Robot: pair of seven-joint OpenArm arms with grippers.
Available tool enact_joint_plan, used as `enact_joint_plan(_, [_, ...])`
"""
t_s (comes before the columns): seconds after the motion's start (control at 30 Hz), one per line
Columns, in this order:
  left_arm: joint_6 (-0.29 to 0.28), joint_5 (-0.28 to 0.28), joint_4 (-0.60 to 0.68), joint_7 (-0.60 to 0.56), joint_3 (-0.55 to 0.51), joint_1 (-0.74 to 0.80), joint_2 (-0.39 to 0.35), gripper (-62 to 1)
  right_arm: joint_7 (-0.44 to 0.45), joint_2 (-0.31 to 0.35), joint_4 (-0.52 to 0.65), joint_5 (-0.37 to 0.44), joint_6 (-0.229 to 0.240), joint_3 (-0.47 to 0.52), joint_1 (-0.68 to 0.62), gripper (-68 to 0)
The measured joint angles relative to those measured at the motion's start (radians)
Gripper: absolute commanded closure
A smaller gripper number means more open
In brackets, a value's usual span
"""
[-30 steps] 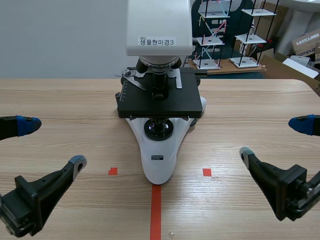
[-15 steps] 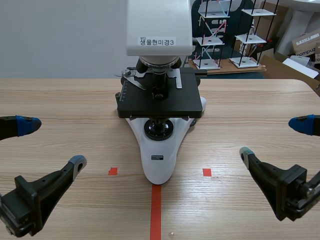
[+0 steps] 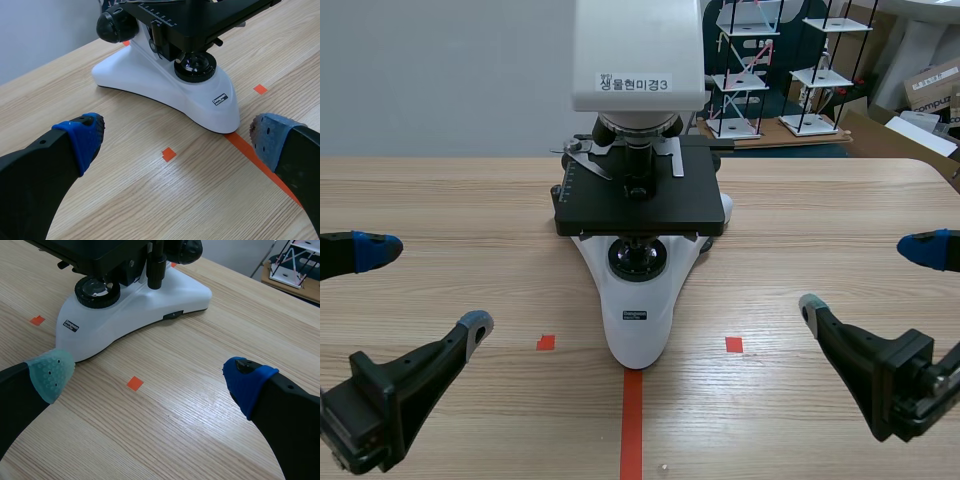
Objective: Return to the home posture
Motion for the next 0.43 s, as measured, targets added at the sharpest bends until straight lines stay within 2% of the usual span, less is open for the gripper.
enact_joint_plan(0.43, [0.000, 0.008, 0.000, 0.000, 0.000, 0.000, 0.000, -61.7, 0.000, 0.000, 0.000, 0.000, 0.000, 0.000, 0.000, -67.9])
